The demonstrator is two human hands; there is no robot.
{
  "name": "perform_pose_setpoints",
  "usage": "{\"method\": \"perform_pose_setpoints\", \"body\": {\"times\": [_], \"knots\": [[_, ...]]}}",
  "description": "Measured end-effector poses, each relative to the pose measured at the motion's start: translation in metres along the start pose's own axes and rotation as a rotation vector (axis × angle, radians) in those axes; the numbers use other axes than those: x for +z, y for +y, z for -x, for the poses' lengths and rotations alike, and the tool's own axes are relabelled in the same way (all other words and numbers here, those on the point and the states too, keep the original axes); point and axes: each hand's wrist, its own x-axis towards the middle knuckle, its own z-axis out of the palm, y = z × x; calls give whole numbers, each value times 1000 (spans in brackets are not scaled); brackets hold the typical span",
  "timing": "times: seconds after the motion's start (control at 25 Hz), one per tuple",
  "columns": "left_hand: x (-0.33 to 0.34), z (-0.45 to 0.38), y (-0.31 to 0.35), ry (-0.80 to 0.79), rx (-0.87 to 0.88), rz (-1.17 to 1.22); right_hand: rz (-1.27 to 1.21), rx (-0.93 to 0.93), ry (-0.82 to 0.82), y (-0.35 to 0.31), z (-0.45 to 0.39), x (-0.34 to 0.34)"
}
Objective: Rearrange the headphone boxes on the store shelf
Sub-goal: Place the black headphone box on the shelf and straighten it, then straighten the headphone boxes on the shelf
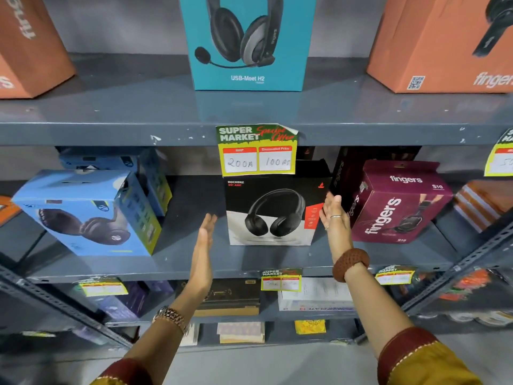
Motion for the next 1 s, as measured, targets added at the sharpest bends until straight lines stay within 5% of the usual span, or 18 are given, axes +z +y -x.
{"method": "perform_pose_setpoints", "body": {"times": [0.12, 0.4, 0.52, 0.76, 1.0], "knots": [[-50, -4, -1, 151, 8, 82, -41, -25, 98, -1, 0, 14], [-226, -13, 13, 507, -47, 112, 21, -110, 747, 40, 55, 121], [-297, -38, 27, 485, -28, 40, -48, -112, 649, 55, 82, 205], [-327, -64, 78, 156, -29, 27, -106, 65, 2, 56, 115, 357], [-327, -67, 68, 91, -9, 64, 55, 169, 0, 64, 116, 388]]}}
